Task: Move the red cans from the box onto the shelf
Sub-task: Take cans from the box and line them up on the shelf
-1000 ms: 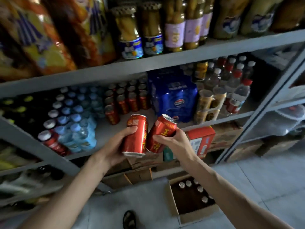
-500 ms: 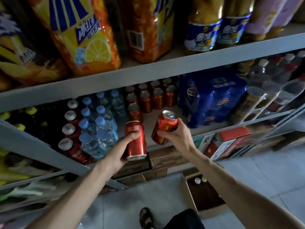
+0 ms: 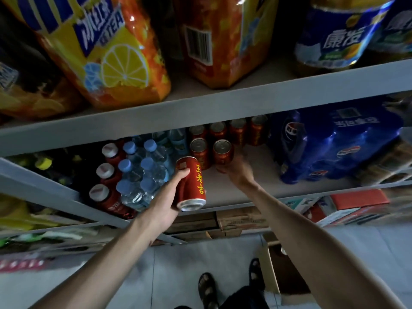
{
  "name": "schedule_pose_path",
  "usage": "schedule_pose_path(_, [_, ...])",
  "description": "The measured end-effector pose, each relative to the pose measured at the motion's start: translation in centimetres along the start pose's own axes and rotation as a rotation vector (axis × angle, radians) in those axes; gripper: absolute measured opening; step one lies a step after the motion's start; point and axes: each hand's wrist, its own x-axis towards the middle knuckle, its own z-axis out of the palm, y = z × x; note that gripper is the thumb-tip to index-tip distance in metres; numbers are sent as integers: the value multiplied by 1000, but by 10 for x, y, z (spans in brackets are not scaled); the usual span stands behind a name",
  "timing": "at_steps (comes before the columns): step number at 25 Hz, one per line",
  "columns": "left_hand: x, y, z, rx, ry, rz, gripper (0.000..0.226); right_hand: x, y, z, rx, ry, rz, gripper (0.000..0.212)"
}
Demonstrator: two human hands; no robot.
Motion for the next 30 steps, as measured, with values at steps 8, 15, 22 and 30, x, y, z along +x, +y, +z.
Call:
schedule_pose_path(8, [5,1,-4,64,-11,-53,47,24,12,16,146,52,-64,62])
schedule_pose_path(15, [6,1,0,122,-24,-38,49,21,16,17,152,54,-105,67])
schedule_pose_path(22, [5,0,2,144,-45,-23,49,21,19,17,180,55,-86,74])
schedule_pose_path(30, [8,-12,5,492,-119,258,59,-48,-21,-31,300,-144,77,25])
